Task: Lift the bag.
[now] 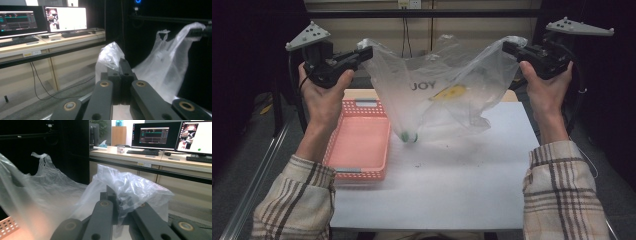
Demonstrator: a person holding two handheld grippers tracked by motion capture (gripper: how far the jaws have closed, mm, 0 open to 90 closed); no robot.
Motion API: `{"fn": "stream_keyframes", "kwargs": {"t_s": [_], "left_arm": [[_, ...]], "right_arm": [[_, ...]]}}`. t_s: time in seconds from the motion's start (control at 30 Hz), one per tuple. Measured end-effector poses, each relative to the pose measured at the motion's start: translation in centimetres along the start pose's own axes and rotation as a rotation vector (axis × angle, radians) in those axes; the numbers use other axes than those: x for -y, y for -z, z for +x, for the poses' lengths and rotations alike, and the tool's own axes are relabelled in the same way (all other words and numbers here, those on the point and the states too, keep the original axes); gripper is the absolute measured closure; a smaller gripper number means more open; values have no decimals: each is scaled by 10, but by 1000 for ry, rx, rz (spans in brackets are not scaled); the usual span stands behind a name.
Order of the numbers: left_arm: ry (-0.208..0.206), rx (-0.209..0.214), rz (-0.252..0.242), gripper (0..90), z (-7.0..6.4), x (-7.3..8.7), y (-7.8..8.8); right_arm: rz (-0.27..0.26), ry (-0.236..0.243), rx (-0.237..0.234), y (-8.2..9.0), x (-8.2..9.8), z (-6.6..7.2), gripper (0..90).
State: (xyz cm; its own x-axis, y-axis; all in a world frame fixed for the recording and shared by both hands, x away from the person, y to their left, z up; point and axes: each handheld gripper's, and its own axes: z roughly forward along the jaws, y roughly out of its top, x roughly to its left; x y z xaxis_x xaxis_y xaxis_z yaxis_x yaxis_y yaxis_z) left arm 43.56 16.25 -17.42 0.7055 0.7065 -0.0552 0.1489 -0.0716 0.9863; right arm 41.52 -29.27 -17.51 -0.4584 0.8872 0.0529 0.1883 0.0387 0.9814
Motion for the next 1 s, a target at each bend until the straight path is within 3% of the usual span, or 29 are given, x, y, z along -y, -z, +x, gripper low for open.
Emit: {"fn": "stream_keyframes", "kwargs": {"t_s": [0.13,0.2,0.5,0.67,0.83,1.0], "left_arm": [[8,-18,29,900,6,15,-9],[22,-23,46,900,10,26,-14],[32,-48,112,900,23,63,-21],[54,-57,146,900,29,86,-29],[82,-86,163,900,40,101,-32],[96,-91,173,900,46,107,-34]], "right_arm": [[56,13,36,-14,11,-6,900],[100,50,67,-22,23,-7,900],[264,95,91,-51,90,-14,900],[314,57,89,-59,127,-21,900],[391,49,136,-66,163,-31,900],[404,-14,181,-62,181,-52,900]]}}
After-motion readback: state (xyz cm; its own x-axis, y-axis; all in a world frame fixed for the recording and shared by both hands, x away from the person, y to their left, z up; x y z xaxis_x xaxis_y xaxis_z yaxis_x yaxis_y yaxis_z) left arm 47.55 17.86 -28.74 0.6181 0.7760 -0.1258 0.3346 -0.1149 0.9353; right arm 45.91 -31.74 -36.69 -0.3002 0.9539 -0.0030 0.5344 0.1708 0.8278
